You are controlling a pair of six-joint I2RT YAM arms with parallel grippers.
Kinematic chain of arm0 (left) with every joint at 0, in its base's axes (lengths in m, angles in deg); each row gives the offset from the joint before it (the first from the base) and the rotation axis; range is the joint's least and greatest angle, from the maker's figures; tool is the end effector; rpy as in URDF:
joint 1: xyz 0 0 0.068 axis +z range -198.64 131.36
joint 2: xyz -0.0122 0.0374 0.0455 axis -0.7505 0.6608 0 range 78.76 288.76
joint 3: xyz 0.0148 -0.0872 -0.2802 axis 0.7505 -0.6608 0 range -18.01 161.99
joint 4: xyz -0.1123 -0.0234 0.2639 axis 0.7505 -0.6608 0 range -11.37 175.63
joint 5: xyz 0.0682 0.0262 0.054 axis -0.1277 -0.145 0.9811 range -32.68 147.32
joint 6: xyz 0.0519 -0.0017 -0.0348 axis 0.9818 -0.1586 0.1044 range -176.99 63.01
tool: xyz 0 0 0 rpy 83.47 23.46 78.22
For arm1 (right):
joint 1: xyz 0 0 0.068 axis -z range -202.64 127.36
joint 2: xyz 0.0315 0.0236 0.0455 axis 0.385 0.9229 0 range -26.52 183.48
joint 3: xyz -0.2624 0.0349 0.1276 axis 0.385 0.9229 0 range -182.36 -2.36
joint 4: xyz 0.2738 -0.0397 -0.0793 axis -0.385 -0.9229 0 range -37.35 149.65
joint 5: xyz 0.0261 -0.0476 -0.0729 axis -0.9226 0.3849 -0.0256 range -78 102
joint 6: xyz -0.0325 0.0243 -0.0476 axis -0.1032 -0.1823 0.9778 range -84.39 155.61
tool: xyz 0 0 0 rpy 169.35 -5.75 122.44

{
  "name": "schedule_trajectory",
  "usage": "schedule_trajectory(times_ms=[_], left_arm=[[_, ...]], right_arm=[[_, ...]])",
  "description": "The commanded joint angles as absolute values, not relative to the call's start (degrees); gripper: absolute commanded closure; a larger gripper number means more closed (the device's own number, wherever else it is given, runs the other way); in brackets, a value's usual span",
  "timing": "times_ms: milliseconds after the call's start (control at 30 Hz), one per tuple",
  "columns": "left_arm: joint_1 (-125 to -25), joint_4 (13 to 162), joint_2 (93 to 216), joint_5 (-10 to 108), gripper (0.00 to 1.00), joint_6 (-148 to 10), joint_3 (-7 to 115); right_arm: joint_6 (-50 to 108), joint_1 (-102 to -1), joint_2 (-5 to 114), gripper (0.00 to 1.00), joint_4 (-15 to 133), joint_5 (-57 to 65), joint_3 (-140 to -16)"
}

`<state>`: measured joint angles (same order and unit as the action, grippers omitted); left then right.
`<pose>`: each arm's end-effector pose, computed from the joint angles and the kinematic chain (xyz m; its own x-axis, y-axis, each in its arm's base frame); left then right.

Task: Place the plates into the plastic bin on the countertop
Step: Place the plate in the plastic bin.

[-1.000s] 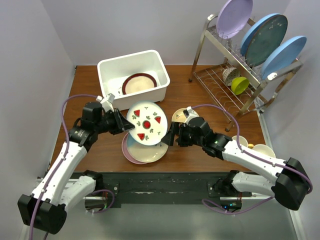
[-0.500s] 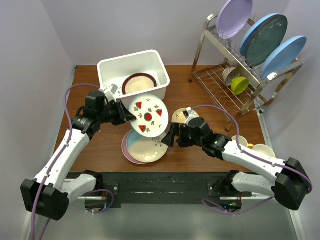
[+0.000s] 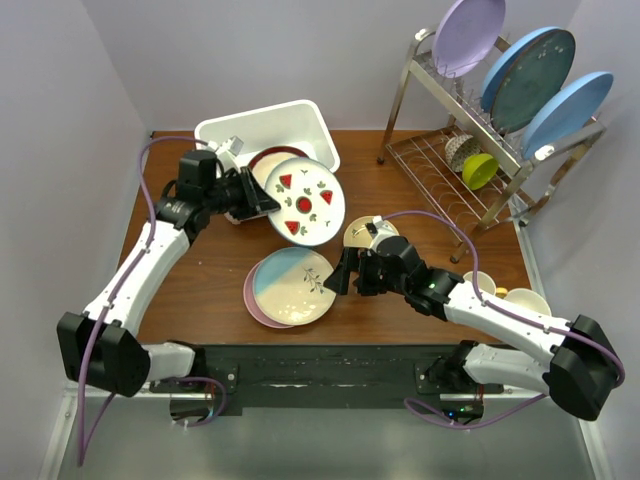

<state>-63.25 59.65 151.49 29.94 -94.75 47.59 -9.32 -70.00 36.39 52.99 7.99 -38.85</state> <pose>0.2951 -0.0995 0.3485 -0.7834 -0.3576 -0.5084 0.1482 0.6868 -0.7115 0.1756 0.1956 0.2338 -0.8080 0.1625 -0.5663 -0.2865 0.7315 0.6187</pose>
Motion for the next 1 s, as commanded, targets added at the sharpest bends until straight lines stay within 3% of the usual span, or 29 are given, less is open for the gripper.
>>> schedule_trajectory(times_ms=[0, 967], left_arm=[[-60.25, 70.68, 153.98, 24.27, 1.00, -95.84, 54.93], [-49.43, 79.92, 170.86, 18.38, 1.00, -103.40, 69.70]], right_arm=[[-8.25, -70.19, 35.53, 0.01, 53.05, 8.05, -38.75], [-7.20, -69.84, 35.88, 0.01, 51.47, 7.78, -38.49]])
